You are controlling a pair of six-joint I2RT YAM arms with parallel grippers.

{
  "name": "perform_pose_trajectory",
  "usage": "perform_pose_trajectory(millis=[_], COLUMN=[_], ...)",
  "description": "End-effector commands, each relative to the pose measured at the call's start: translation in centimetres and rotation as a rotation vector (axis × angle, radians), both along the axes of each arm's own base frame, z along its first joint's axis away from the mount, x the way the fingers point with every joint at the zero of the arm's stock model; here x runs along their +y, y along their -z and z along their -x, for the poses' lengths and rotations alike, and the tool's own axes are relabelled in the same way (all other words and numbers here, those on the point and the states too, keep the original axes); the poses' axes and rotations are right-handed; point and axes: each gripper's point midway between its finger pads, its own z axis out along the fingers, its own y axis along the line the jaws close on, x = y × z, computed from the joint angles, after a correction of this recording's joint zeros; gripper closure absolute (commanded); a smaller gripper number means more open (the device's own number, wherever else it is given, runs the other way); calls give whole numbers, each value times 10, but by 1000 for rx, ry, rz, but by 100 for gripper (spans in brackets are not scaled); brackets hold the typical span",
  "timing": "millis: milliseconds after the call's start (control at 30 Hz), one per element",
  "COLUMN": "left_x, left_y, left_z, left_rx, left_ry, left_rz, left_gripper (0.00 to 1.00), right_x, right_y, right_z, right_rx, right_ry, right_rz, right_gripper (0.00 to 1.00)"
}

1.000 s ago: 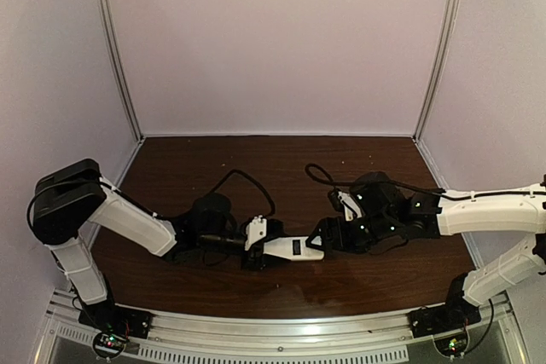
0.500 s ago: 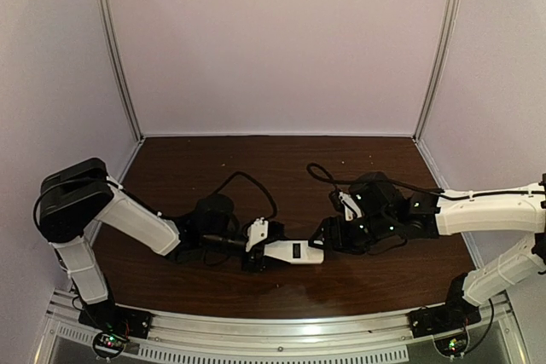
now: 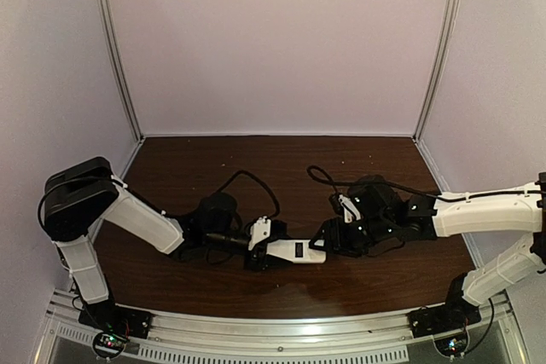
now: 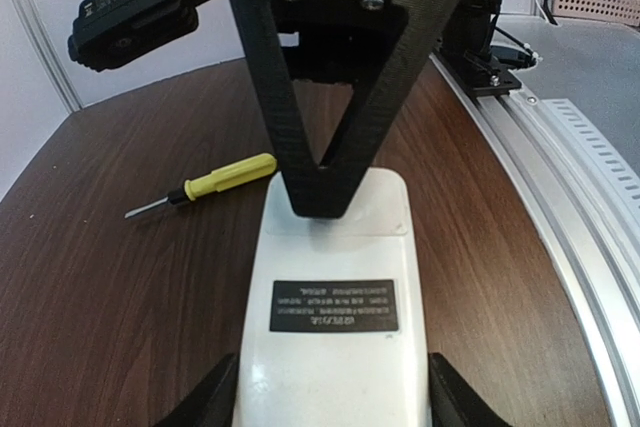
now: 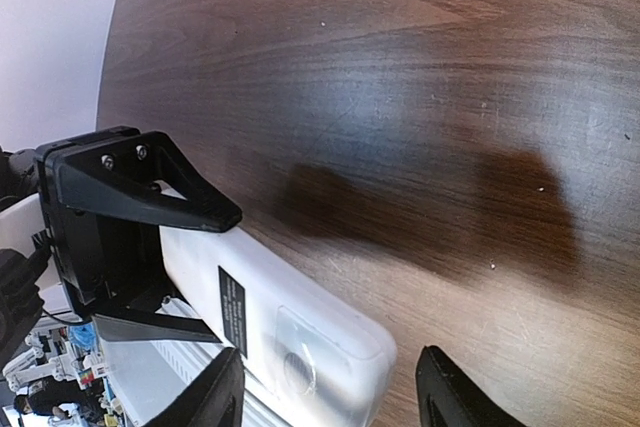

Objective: Unload the batteries from the remote control

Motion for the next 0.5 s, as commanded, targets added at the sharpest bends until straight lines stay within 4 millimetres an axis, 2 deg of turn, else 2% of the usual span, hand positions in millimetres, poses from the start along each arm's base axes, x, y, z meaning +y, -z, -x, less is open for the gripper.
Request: perform_pose_trajectory(millis=[0,467], left_x=[-6,-5], left_y=[-10,-7], left_z=[-6,-9], left_rx=[-16,-20], left_ry=[3,-7], left_rz=[43,30], left_gripper=[100,100], right_x=[-3,-4], right_y=[13,22], right_z=[0,-1], right_rx=[19,29], right_ry=[12,16], right_rz=[17,41], right_gripper=[42,52])
